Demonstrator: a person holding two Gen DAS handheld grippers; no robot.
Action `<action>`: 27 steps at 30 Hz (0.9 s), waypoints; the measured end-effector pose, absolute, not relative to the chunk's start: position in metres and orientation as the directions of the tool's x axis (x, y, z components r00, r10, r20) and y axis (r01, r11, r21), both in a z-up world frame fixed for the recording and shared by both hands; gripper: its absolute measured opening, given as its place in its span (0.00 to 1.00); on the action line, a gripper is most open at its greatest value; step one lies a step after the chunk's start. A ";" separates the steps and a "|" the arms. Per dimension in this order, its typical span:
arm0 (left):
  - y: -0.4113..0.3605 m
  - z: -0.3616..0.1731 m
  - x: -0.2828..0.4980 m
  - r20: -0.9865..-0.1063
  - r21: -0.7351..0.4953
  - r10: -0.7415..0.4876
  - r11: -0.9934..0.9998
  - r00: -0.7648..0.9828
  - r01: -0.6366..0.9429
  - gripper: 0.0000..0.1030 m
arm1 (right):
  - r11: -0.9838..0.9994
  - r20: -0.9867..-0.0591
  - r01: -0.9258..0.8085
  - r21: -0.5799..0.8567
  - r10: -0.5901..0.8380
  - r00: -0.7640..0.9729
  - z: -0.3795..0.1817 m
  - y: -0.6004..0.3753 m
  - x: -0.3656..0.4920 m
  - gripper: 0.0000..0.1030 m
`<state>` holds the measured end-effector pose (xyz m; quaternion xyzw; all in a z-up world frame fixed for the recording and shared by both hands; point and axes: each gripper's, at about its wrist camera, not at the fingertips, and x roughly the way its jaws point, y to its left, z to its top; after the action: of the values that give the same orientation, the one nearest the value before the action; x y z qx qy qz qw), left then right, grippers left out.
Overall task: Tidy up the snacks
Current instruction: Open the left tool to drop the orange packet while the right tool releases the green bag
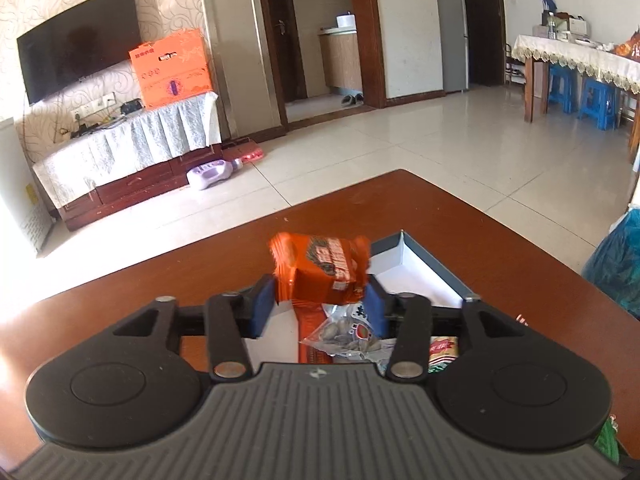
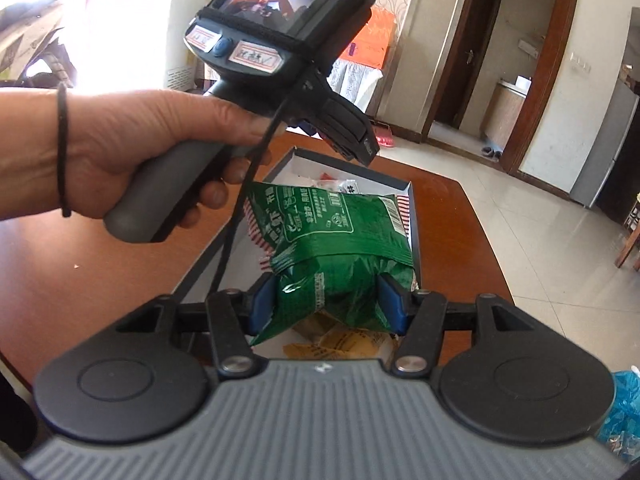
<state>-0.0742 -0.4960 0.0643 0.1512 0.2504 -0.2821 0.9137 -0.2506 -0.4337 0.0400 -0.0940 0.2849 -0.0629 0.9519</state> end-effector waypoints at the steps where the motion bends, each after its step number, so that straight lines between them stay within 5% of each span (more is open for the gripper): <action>1: -0.497 0.063 -0.073 -0.547 0.137 -0.441 0.791 0.711 0.596 0.58 | 0.974 -0.531 0.066 -0.217 -0.175 0.829 0.040 -0.433 -0.250 0.56; 16: -0.520 0.052 -0.048 -0.563 0.201 -0.419 0.766 0.712 0.610 0.60 | 0.963 -0.541 0.038 -0.268 -0.183 0.821 0.036 -0.423 -0.245 0.56; 20: -0.524 0.046 -0.038 -0.564 0.176 -0.424 0.777 0.709 0.604 0.78 | 0.956 -0.546 0.045 -0.290 -0.204 0.813 0.030 -0.422 -0.238 0.56; 27: -0.505 0.051 -0.030 -0.542 0.149 -0.420 0.804 0.728 0.575 0.95 | 0.941 -0.520 0.055 -0.334 -0.232 0.822 0.027 -0.414 -0.242 0.60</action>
<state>-0.0305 -0.5053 0.0508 0.1552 0.2496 -0.2714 0.9165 -0.2422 -0.4136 0.0269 -0.1539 0.2885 -0.0763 0.9420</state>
